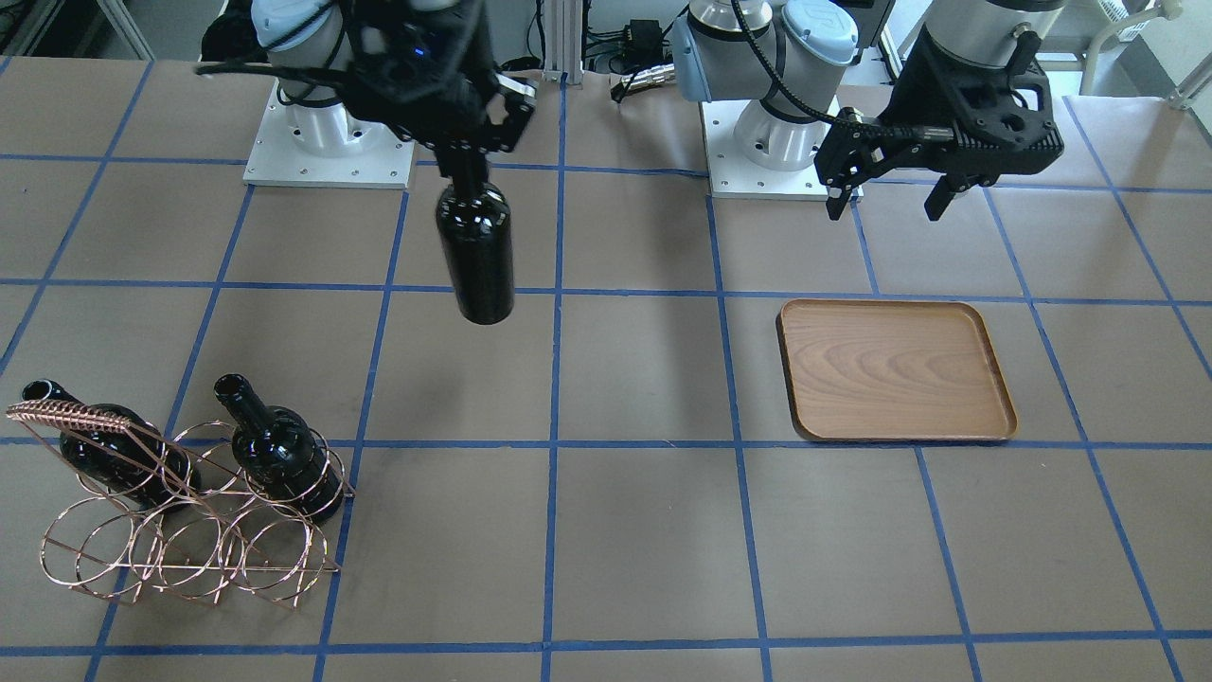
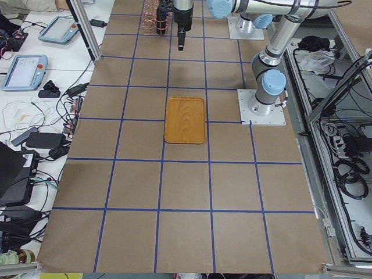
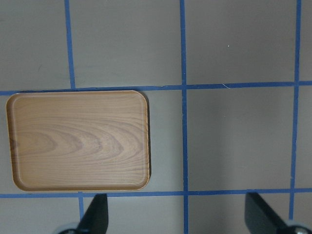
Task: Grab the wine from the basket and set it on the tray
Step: 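Carry the bottle toward the tray and stand it upright on the table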
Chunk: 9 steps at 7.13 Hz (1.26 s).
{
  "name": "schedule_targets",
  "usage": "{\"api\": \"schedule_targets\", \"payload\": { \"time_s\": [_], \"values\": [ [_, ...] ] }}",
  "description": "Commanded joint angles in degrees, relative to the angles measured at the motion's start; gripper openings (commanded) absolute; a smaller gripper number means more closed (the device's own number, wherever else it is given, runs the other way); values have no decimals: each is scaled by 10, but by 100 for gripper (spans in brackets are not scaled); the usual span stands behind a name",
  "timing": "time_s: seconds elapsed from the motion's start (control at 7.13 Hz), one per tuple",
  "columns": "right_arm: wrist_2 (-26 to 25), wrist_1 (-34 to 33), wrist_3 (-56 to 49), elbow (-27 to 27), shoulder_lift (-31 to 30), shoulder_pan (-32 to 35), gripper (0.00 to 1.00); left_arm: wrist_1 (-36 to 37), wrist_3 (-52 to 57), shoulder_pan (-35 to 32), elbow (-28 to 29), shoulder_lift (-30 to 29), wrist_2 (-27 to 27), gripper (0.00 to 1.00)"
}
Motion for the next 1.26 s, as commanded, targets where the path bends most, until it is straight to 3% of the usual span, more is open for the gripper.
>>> {"api": "schedule_targets", "payload": {
  "time_s": [0.0, 0.28, 0.42, 0.84, 0.98, 1.12],
  "values": [
    [3, -117, 105, 18, 74, 78, 1, -2, 3, 28, 2, 7, 3, 100],
    [44, -127, 153, 20, 102, 83, 1, -5, -3, 51, -2, 8, 3, 100],
    [44, -165, 155, 20, 107, 89, 2, -7, -4, 53, -2, 7, 3, 100],
    [14, -178, 181, 23, 129, 98, 4, -5, 4, 56, -3, 3, 2, 100],
    [14, -179, 185, 23, 129, 100, 17, -7, 4, 58, -3, -3, 3, 100],
    [19, -179, 187, 23, 138, 100, 37, -10, 4, 57, -3, 0, 3, 100]
  ]
}}
